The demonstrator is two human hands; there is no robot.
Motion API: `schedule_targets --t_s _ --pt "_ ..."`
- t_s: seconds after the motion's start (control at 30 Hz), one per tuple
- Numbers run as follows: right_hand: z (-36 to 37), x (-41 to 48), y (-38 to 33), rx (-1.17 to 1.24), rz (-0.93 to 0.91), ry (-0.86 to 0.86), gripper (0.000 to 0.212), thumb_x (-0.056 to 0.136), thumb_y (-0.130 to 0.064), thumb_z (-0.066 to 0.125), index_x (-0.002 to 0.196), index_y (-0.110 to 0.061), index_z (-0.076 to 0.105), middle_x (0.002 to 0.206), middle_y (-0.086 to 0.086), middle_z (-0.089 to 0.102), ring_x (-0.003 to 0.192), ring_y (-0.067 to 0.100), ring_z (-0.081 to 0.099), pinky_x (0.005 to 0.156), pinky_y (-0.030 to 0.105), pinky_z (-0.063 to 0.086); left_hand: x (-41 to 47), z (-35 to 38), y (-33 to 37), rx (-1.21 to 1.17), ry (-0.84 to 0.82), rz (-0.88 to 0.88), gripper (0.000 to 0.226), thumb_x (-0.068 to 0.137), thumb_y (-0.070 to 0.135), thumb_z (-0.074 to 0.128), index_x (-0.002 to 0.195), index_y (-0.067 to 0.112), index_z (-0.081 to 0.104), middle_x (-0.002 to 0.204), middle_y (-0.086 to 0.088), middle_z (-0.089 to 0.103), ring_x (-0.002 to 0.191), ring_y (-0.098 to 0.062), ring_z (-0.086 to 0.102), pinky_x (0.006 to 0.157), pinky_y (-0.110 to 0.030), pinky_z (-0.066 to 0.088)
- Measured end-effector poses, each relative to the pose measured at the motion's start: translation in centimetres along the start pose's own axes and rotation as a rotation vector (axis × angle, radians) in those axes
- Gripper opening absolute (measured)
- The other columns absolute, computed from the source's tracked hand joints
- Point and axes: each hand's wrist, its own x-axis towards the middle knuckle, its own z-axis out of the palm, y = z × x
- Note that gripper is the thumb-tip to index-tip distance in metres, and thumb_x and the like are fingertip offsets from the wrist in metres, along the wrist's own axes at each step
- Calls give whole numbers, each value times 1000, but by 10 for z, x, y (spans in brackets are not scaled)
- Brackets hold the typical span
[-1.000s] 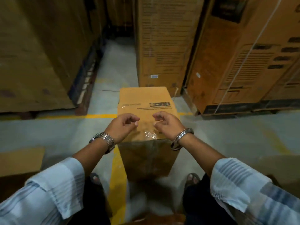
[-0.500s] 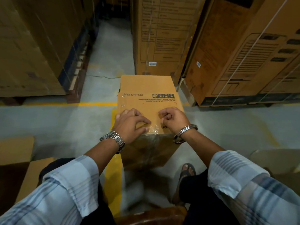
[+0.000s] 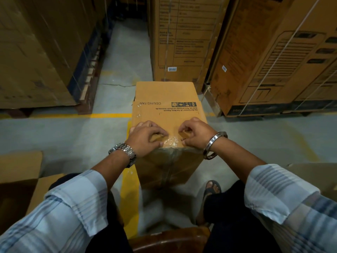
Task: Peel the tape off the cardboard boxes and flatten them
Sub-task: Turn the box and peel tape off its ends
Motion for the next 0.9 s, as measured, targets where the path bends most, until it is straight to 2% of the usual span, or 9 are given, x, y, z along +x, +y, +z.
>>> schedule_targets --t_s 0.13,0.3,0.4,0.67,0.9 --pt "0 -1 6 33 71 -71 50 67 -31 90 103 -39 56 102 -11 45 87 12 52 82 35 55 4 -11 -1 14 -103 -15 43 81 36 79 120 45 64 123 13 53 121 -13 42 94 -33 24" --pt "6 1 3 -4 61 -55 56 62 -41 90 103 -38 51 104 -7 47 95 20 54 74 31 48 4 -11 5 114 -52 -46 26 75 46 80 93 39 63 105 10 54 112 -18 46 92 -36 32" --pt "9 0 2 0 71 -41 56 63 -43 89 104 -37 52 106 -6 47 96 20 53 76 33 50 1 -9 5 164 -49 -38 23 75 52 77 82 35 64 99 11 54 108 -17 44 92 -39 35" --pt "11 -4 0 10 77 -28 57 65 -46 88 108 -36 52 112 -5 48 103 20 52 83 37 52 -3 -6 9 216 -60 -16 20 83 53 71 87 34 70 99 12 55 108 -17 45 89 -40 35" --pt "13 -6 1 20 73 -1 57 66 -45 87 110 -35 53 111 -5 48 101 20 53 80 36 52 -2 -6 14 145 -123 -55 28 92 57 58 90 36 76 99 15 67 111 -21 51 97 -45 36"
